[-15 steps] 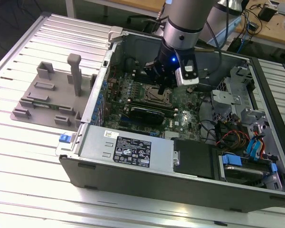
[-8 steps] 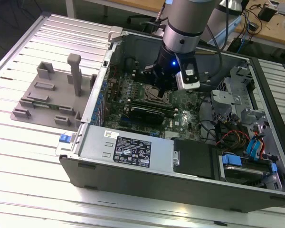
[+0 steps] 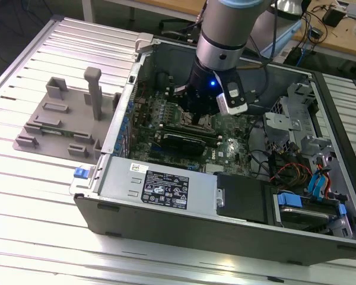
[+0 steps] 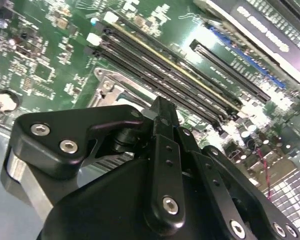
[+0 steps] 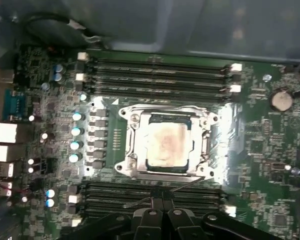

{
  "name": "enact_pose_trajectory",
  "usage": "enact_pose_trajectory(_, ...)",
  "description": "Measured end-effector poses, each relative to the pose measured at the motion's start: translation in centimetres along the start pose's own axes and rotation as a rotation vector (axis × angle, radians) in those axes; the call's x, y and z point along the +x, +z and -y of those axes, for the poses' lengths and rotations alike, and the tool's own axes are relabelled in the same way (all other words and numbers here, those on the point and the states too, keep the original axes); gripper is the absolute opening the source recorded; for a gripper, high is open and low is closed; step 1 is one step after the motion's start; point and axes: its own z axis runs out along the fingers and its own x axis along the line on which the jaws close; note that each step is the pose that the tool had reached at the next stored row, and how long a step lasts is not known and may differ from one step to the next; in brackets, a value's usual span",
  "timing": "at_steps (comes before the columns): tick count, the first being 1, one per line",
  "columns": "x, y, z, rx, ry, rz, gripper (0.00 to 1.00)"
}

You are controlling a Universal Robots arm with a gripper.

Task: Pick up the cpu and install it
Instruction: 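Install the second cpu locking lever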

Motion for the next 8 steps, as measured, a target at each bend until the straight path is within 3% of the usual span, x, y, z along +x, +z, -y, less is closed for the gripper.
enact_pose_trajectory(4,1.21,0.84,0.37,0.0000,-0.005,0.0001,0.11)
enact_pose_trajectory(8,1.59,1.42,0.52,0.0001,-0.009,0.0003,0.11)
